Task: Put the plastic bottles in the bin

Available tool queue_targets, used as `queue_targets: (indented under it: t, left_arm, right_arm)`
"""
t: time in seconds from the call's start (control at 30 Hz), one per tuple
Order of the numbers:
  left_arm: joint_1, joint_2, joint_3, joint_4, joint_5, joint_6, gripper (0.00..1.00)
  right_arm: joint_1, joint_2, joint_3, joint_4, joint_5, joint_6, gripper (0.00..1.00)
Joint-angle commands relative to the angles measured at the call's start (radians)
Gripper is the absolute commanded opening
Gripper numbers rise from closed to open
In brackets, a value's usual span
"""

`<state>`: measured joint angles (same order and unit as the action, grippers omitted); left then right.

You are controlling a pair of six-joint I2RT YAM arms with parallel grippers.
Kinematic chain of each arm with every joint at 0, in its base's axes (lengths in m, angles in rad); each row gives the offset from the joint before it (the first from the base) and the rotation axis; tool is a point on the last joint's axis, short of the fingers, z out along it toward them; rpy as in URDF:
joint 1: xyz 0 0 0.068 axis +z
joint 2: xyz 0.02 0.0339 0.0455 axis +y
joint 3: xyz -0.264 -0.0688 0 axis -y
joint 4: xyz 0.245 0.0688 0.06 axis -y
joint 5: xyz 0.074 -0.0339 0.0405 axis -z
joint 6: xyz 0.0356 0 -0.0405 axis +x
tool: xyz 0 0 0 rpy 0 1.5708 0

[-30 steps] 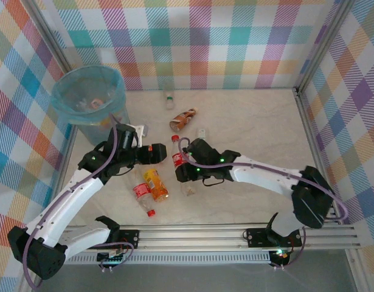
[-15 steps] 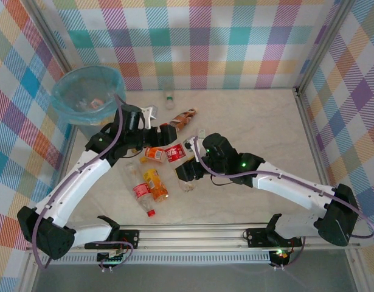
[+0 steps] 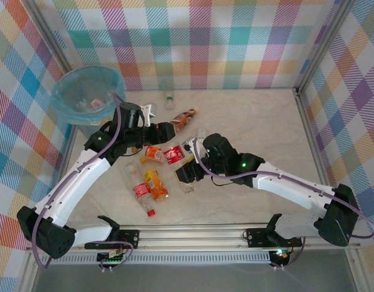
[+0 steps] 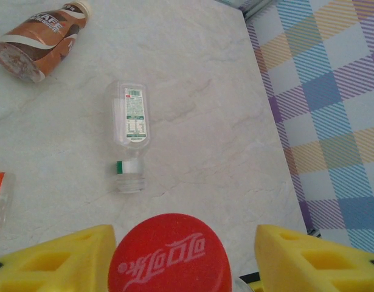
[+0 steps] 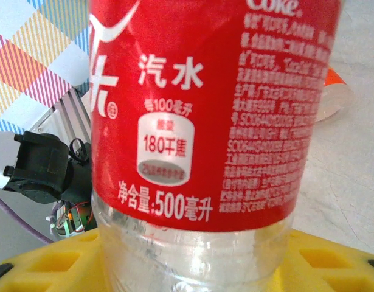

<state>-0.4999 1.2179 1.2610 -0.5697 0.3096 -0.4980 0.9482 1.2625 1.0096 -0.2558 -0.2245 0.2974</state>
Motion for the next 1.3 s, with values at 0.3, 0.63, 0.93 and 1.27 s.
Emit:
queue_targets:
  t: [0.3, 0.63, 0.93, 1.27]
  left_arm:
    - [-0.008, -0.032, 0.02, -0.013, -0.071, -0.035, 0.34]
    - [-0.008, -0.093, 0.026, -0.037, -0.133, -0.039, 0.0]
    - [-0.002, -0.151, 0.142, -0.098, -0.294, 0.018, 0.0]
    - [0.014, -0.128, 0.346, -0.177, -0.518, 0.15, 0.0]
  right_arm:
    - [-0.005, 0.0, -0.007, 0.048, -0.049, -0.019, 0.58]
    - [-0.005, 0.015, 0.033, 0.069, -0.062, -0.023, 0.65]
    - [-0.005, 0.055, 0.208, 0.015, 0.038, -0.042, 0.9]
    - [-0.005, 0.112, 0.397, 0.038, 0.106, -0.048, 0.97]
